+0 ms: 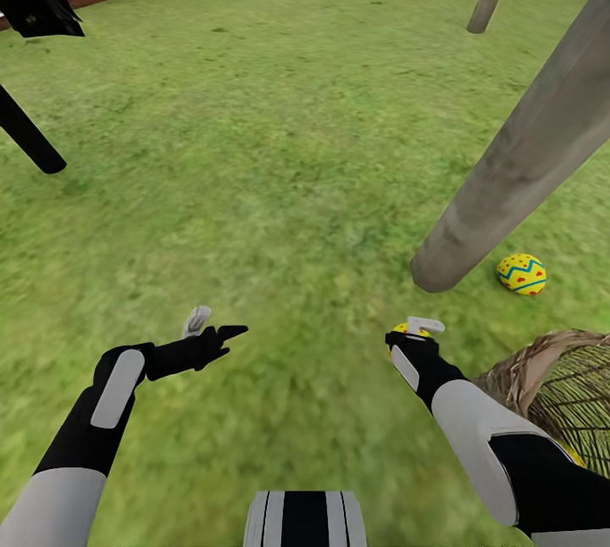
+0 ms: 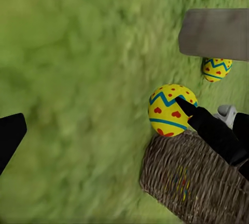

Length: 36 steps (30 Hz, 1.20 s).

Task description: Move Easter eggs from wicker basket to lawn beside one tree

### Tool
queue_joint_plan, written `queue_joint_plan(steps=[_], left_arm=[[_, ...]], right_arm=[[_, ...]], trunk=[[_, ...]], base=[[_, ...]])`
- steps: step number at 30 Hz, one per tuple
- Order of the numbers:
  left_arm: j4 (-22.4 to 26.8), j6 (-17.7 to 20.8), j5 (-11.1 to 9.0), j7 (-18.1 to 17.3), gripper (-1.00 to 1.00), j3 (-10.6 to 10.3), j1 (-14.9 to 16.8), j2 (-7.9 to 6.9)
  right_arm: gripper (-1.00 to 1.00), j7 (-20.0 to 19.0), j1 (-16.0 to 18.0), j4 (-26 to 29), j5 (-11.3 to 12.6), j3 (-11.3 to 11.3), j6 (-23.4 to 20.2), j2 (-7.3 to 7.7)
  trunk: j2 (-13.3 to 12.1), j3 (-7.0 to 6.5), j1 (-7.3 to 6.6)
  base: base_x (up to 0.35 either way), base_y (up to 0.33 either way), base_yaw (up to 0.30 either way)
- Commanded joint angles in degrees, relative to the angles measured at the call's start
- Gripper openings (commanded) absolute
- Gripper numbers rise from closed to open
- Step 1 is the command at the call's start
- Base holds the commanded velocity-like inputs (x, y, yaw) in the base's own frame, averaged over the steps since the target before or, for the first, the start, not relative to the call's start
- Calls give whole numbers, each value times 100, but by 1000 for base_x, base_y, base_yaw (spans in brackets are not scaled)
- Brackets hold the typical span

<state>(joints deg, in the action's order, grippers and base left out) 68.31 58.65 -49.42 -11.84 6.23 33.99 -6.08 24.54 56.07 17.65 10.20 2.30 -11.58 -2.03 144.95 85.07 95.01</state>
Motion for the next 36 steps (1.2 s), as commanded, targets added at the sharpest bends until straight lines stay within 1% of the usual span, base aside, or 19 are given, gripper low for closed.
queue_joint_plan(steps=[1,4,9,10,27,32,33,34,35,36], left_arm=[[1,23,56,-59,100,10,3,1],[4,28,55,-42,100,9,3,2],[1,32,55,-58,100,9,3,2],[1,29,55,-58,100,9,3,2],[49,28,55,-67,100,9,-1,10],[40,8,55,-38,100,9,-20,10],[29,-1,61,-33,100,9,-28,10],[21,-10,61,-32,100,9,-57,10],[14,-69,62,-30,100,14,-128,10],[0,-157,59,-30,100,15,-165,10]], right_arm=[[-100,25,0,13,43,25,-31,1],[-100,25,0,16,43,25,-29,1],[-100,25,0,23,43,25,-29,1],[100,25,0,26,43,25,-29,1],[100,16,-3,51,41,25,-17,4],[100,-25,-45,129,30,25,265,-3],[100,-30,-62,254,28,26,310,0],[100,-32,-83,509,27,32,335,10],[100,-36,-206,1039,35,35,312,30],[100,-45,-378,1440,38,36,226,46]], trunk=[[3,26,2],[7,92,9],[7,92,9],[7,92,9],[7,92,9],[7,92,9],[7,92,9],[7,92,9],[7,92,9],[7,92,9]], base=[[0,0,0],[0,0,0],[0,0,0],[0,0,0],[0,0,0],[0,0,0],[0,0,0],[0,0,0],[0,0,0],[0,0,0]])
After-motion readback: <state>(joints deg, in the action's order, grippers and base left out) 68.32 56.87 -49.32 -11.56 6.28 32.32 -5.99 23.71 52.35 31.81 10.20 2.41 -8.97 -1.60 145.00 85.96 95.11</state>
